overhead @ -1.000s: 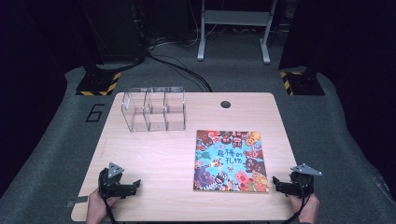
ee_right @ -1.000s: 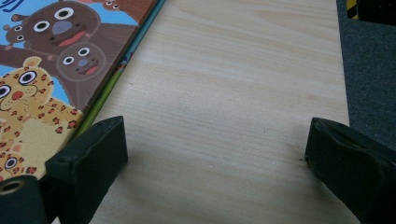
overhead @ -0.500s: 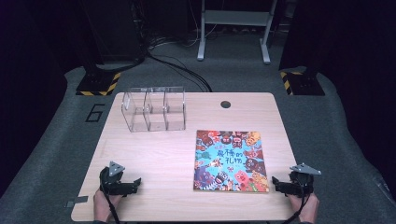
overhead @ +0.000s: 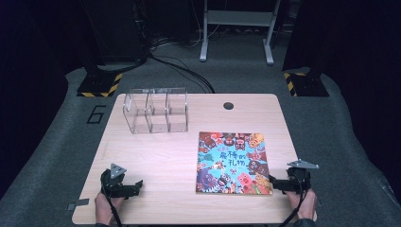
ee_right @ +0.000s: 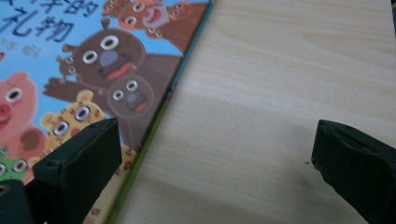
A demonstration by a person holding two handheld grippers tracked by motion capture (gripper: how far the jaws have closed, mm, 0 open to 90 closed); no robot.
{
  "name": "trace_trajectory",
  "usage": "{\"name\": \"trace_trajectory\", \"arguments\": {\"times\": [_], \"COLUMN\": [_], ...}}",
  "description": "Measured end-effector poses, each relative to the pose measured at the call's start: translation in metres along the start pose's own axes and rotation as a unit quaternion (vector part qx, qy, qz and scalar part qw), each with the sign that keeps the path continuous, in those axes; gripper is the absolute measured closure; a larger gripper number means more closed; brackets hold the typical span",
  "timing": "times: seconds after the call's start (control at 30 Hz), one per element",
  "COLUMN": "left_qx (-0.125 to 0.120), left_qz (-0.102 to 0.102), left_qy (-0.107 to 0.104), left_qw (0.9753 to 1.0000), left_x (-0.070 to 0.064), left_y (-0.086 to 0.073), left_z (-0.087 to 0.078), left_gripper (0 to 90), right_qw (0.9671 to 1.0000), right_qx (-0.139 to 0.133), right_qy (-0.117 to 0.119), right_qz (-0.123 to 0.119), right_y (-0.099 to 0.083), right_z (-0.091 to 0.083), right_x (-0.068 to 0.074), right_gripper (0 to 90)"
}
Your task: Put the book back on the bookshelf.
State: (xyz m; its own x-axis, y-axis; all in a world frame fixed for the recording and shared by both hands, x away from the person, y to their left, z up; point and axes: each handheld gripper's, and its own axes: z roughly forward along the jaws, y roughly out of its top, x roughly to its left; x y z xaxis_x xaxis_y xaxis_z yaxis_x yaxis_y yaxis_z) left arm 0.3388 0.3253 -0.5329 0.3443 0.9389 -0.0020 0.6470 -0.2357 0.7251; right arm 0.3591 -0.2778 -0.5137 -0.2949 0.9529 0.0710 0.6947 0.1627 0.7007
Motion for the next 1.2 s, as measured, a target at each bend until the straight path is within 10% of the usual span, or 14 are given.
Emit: {"name": "trace_trajectory", "arguments": {"times": [0.67,1.2], "left_qx": [0.0,-0.003], "left_qz": [0.001,0.001], "left_qy": [-0.001,0.001], "left_qw": [1.0,1.0], "left_x": [0.0,0.0], "left_y": [0.0,0.001], "left_z": [0.0,0.001], "left_gripper": [0.0,0.0], "right_qw": [0.9955,0.9961], "right_qx": [0.067,0.063], "right_qy": [0.065,0.062], "right_qz": [-0.019,0.007], "right_y": [0.069,0.067], "right_z": [0.051,0.057], "right_x": [0.018,0.02], "right_gripper": [14.6,32.5]}}
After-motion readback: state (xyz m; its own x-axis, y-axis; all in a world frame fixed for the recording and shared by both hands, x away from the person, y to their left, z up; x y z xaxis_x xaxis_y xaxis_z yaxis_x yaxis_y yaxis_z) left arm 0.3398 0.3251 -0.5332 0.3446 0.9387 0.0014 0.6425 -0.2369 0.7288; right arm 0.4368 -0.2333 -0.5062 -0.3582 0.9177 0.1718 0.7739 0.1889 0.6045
